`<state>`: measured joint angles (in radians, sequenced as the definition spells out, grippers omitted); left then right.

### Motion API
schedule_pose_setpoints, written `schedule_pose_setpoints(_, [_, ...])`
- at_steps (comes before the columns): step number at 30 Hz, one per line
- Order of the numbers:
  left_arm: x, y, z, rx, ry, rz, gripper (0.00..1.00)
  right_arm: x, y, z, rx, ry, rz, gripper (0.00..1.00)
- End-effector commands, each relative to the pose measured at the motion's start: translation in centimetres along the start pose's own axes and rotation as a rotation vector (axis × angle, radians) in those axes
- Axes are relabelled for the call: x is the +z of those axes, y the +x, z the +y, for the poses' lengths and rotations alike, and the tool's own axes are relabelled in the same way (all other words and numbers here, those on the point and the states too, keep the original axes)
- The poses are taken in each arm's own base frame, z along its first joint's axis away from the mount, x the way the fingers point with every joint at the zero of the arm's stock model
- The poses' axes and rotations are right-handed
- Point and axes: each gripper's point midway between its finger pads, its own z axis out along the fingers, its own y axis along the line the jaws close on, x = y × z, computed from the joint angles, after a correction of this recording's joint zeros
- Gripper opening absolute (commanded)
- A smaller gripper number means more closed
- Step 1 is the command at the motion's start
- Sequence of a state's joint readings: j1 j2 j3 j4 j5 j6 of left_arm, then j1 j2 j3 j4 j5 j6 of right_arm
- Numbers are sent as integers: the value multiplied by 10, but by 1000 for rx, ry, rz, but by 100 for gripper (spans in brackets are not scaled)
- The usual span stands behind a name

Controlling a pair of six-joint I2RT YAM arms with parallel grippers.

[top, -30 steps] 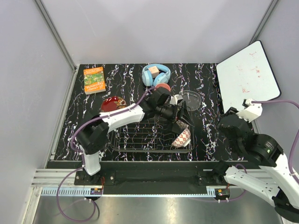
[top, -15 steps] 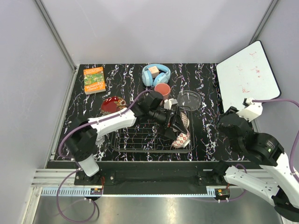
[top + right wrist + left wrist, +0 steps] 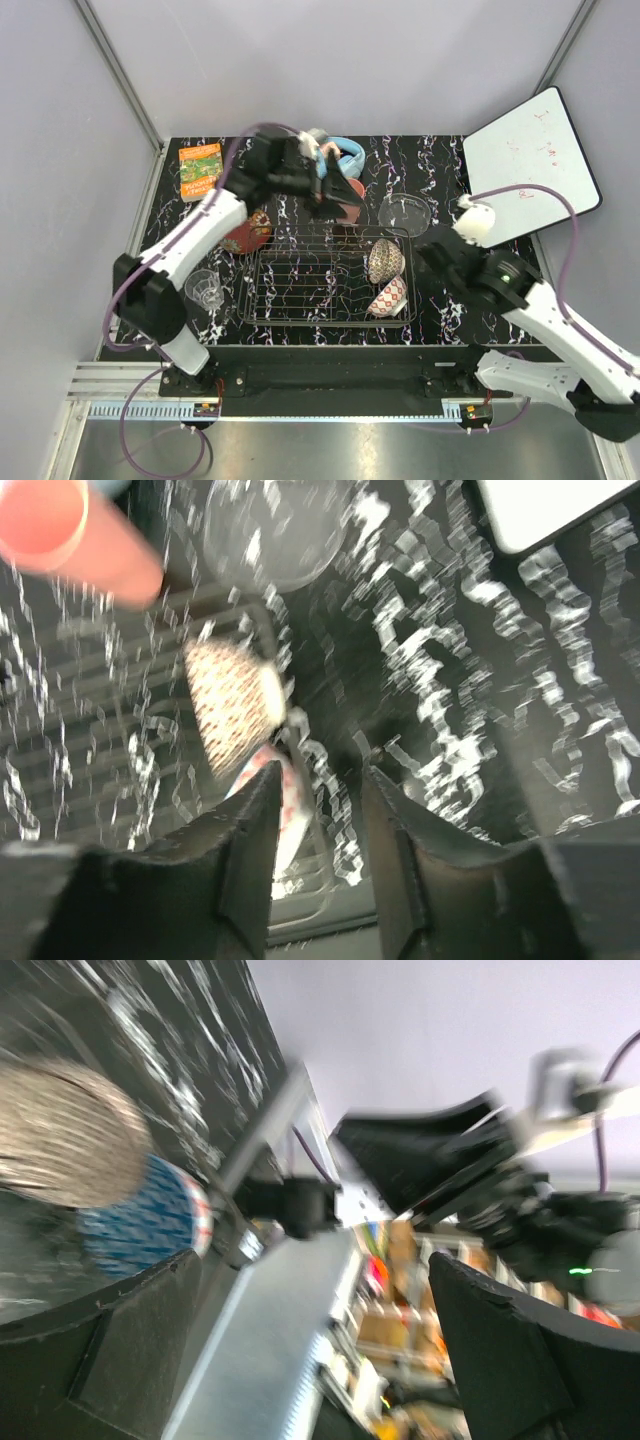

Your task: Load the mixed dishes into the dish rack

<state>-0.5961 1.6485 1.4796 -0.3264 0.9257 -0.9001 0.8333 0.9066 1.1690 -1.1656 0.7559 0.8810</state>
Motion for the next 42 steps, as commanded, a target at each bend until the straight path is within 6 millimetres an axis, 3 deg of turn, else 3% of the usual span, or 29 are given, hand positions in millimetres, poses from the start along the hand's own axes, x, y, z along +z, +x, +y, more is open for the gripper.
schedule_pose_setpoints(1, [-83,-28,-22,162,-32,-119,99,3,28,54,-4,-96,103,49])
schedule_pose_setpoints(2, [-94,-31,-12,244,-73,-130,99,2,32,63,-22,-103,114,50])
schedule_pose_setpoints(3, [-114,-35,9,198,-161,-156,99,0,37,70,-44,-110,128,52])
schedule_pose_setpoints(4, [-125,-37,17,220,-201,-170,99,0,45,86,-73,-110,151,52])
schedule_pose_setpoints(6, [-151,-40,47,267,-341,-197,99,6,63,91,-160,-41,190,52])
schedule_pose_setpoints(9, [-175,-39,79,333,-528,-182,99,5,74,94,-225,51,218,54])
schedule_pose_setpoints(12, [-191,-36,90,409,-638,-159,99,6,85,89,-269,124,241,54])
schedule_pose_setpoints(17, [-199,-34,101,446,-709,-161,99,6,93,86,-260,181,266,50])
schedule_pose_setpoints(23, [-193,-30,126,434,-718,-158,99,4,93,81,-248,306,255,50])
schedule_pose_setpoints(30, [-189,-18,133,417,-707,-140,99,15,125,81,-277,392,294,56])
schedule_pose_setpoints(35, [-191,-13,129,439,-705,-156,99,11,112,77,-235,363,254,58])
schedule_pose_setpoints(42, [-190,-12,142,402,-727,-161,99,1,104,75,-274,313,269,73])
